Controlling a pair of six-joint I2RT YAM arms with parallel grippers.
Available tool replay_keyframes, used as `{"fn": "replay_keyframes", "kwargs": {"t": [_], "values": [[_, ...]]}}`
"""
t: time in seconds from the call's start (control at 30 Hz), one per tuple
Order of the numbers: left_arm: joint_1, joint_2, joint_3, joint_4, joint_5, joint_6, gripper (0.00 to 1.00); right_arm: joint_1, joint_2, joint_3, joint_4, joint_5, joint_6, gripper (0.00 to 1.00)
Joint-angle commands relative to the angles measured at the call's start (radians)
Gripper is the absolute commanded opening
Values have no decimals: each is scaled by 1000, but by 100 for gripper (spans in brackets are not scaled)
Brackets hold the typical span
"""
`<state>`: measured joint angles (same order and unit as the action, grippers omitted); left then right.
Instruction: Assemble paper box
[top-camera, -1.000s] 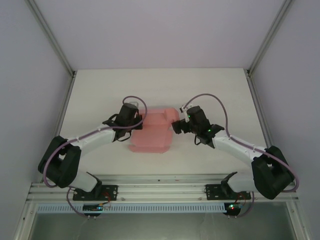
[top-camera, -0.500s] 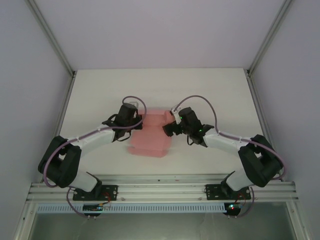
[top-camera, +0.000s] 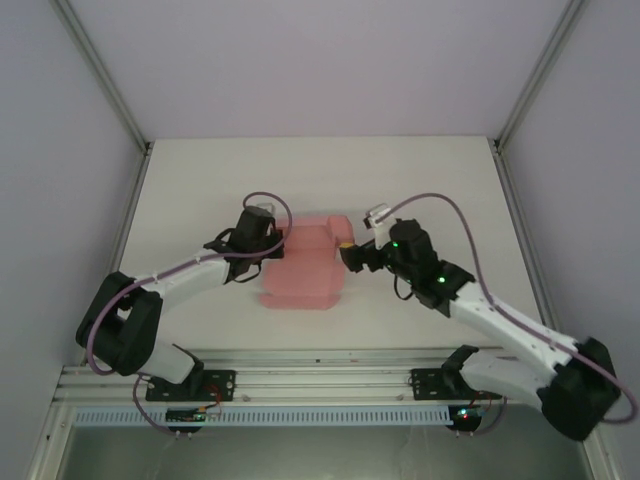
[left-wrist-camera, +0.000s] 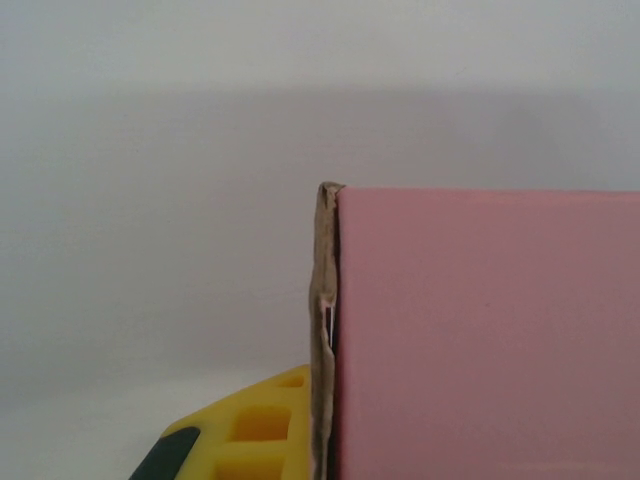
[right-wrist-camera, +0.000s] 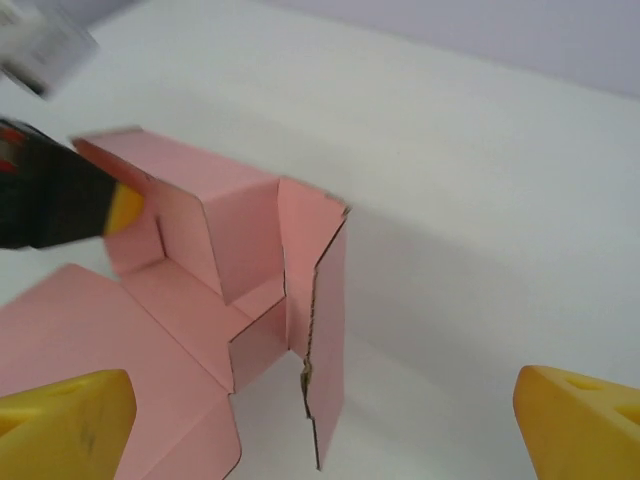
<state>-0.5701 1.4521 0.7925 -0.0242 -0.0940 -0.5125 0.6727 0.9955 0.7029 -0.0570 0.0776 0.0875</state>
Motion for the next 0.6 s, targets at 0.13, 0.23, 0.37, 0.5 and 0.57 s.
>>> {"fn": "replay_keyframes", "kwargs": {"t": [0.13,0.23,0.37,0.5,0.57], "values": [[5,-70,-40,77,71,51,0,-272,-100,-35,-174,-137,168,99],[4,-83,-53,102,102,61,0,-360,-24,-3,-198,-274,167,99],[5,-81,-56,115,119,65,0,-352,124,63,-149,-386,110,98],[4,-69,-50,120,129,62,0,-271,268,132,-102,-469,70,95],[4,-63,-47,122,134,60,0,-221,318,160,-91,-481,42,95]]}}
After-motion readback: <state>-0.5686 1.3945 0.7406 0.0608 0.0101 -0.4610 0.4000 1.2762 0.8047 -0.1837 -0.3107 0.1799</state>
